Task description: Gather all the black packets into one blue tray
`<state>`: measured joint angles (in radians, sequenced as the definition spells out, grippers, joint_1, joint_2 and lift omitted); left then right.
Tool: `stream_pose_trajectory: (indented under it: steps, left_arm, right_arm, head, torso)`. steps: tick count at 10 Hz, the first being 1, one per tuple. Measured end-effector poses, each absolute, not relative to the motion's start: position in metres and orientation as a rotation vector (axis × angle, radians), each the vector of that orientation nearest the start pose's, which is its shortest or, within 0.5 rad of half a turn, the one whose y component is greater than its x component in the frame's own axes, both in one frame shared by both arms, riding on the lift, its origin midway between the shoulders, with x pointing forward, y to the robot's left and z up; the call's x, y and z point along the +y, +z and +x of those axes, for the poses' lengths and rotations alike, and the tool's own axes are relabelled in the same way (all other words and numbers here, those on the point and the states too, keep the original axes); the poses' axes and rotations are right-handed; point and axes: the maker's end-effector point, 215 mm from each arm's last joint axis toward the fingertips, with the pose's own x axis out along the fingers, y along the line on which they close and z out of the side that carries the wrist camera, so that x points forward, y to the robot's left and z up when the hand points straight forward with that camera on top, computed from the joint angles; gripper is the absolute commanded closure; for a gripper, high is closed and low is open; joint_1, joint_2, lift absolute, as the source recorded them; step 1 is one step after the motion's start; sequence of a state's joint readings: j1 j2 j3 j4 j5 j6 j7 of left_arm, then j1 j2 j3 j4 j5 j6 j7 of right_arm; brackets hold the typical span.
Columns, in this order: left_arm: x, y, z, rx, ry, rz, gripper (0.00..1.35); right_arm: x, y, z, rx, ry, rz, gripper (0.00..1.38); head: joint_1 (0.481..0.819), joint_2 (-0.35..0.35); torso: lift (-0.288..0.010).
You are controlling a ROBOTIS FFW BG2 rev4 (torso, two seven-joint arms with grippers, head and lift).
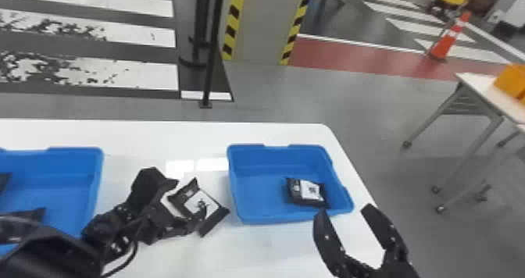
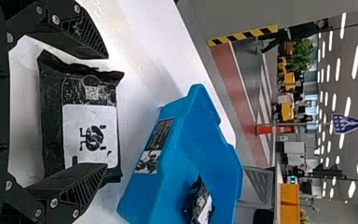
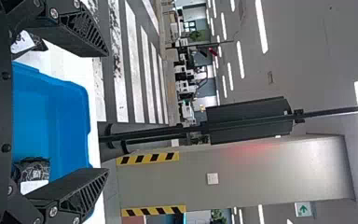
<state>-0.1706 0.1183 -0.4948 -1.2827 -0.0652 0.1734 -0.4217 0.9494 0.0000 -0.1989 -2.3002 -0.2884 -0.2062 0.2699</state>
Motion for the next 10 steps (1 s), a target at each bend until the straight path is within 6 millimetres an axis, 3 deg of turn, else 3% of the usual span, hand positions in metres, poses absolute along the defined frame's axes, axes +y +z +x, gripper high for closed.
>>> stream_pose_trajectory:
  steps: [3, 4, 5, 7, 8, 9, 10]
  left_arm:
    - [-0.035, -0.527, 0.514, 0.446, -0.866, 0.325, 0.23]
    - [-0.033, -0.533, 0.517, 0.465, -0.864, 0.354, 0.48]
    - [-0.030, -0.538, 0.519, 0.474, -0.864, 0.382, 0.85]
    - [-0.025, -0.546, 0.517, 0.502, -0.855, 0.391, 0.82]
    - [-0.022, -0.551, 0.515, 0.520, -0.853, 0.391, 0.86]
    - [-0.021, -0.552, 0.514, 0.512, -0.851, 0.406, 1.21]
    - [-0.019, -0.550, 0.516, 0.492, -0.844, 0.426, 1.22]
  right_arm:
    - [-0.273, -0.295, 0.318, -0.025, 0.092, 0.137, 0.15]
    - [-0.272, -0.296, 0.318, -0.025, 0.093, 0.144, 0.15]
    - [-0.272, -0.297, 0.319, -0.025, 0.093, 0.148, 0.15]
    - [-0.273, -0.298, 0.317, -0.023, 0.090, 0.161, 0.15]
    - [-0.273, -0.298, 0.316, -0.022, 0.089, 0.163, 0.15]
    - [-0.273, -0.299, 0.316, -0.022, 0.089, 0.163, 0.15]
    - [-0.273, -0.299, 0.315, -0.020, 0.088, 0.166, 0.15]
  head:
    - [0.695, -0.350]
    - [0.695, -0.350]
    - [0.695, -0.350]
    - [0.695, -0.350]
    - [0.695, -0.350]
    - [0.695, -0.350]
    - [0.695, -0.350]
  torso:
    - [-0.110]
    - [-0.110]
    - [-0.110]
    - [-0.110]
    - [-0.110]
    - [-0.110]
    - [-0.110]
